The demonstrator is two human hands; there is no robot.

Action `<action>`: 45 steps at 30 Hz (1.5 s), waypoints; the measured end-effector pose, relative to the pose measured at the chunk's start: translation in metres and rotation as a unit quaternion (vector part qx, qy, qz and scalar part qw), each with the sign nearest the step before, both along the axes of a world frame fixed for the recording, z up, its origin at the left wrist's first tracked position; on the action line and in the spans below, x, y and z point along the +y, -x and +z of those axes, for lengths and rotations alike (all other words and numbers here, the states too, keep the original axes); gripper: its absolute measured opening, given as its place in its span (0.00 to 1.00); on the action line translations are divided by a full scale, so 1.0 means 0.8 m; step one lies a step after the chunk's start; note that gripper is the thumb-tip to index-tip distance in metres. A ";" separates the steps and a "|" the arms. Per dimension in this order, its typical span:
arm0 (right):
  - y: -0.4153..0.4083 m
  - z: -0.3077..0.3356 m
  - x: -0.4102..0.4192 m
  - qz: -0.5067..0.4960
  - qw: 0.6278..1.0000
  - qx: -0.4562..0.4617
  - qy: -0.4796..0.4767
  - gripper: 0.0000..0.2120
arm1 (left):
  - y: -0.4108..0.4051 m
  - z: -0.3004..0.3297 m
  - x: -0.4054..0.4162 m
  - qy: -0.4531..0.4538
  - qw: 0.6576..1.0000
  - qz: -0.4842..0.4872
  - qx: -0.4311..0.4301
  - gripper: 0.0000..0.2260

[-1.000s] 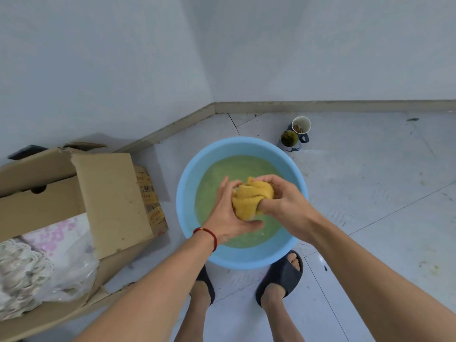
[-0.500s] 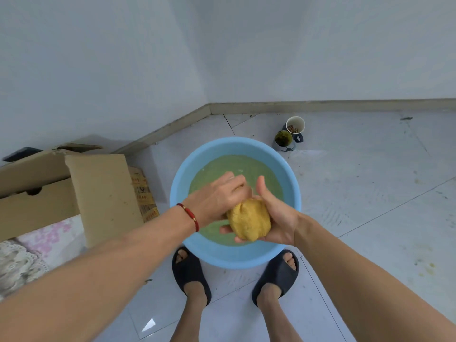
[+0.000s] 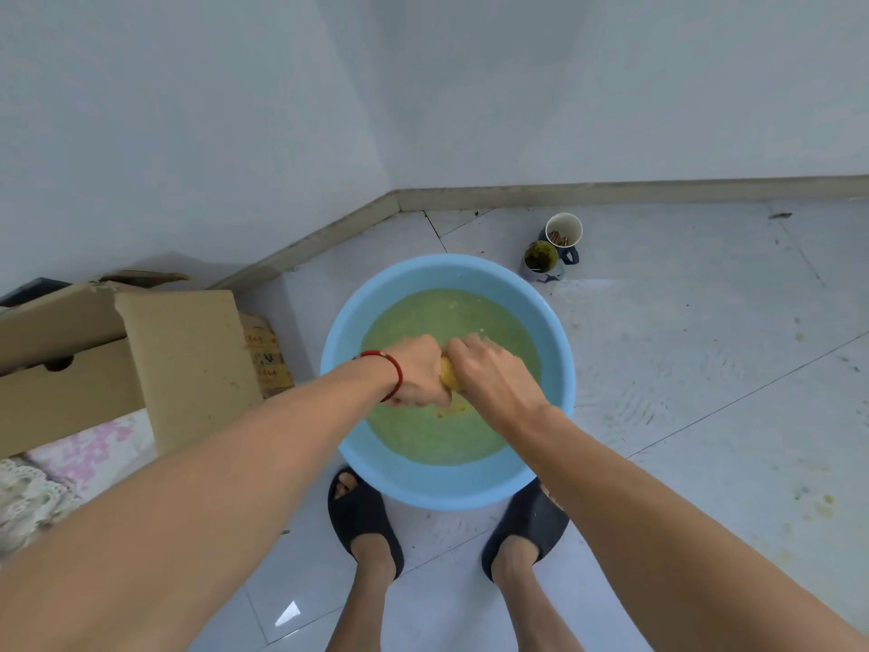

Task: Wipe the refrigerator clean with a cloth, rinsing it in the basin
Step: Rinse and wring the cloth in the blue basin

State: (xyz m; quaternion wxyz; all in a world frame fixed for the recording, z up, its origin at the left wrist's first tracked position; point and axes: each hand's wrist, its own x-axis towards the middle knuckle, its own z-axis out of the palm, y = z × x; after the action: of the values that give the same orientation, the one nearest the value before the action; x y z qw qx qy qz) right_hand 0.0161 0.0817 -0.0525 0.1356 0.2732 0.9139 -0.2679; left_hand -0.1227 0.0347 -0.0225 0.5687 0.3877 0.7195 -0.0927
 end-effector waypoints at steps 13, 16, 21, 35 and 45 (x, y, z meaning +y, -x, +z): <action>-0.018 0.036 -0.009 -0.392 0.479 0.062 0.783 0.34 | 0.032 0.002 -0.029 -0.424 0.879 -0.208 0.061 0.24; -0.014 0.035 -0.007 -0.302 0.579 0.046 0.756 0.29 | 0.043 0.006 -0.031 -0.403 0.844 -0.308 0.173 0.23; 0.010 0.028 0.001 -0.201 0.898 -0.062 0.387 0.07 | 0.022 0.009 -0.016 -0.235 0.853 -0.376 0.275 0.05; -0.015 0.018 0.008 0.089 0.994 0.055 -0.030 0.17 | 0.013 0.008 -0.009 0.121 0.979 0.061 -0.153 0.08; -0.026 0.019 0.009 0.140 0.968 0.175 -0.114 0.15 | 0.015 0.027 -0.020 0.155 0.886 0.266 -0.346 0.10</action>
State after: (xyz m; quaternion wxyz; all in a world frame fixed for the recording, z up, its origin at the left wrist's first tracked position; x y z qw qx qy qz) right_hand 0.0366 0.0885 -0.0375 -0.0227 0.1048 0.9771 -0.1839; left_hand -0.1348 0.0184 -0.0012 0.8377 0.0962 0.5296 0.0918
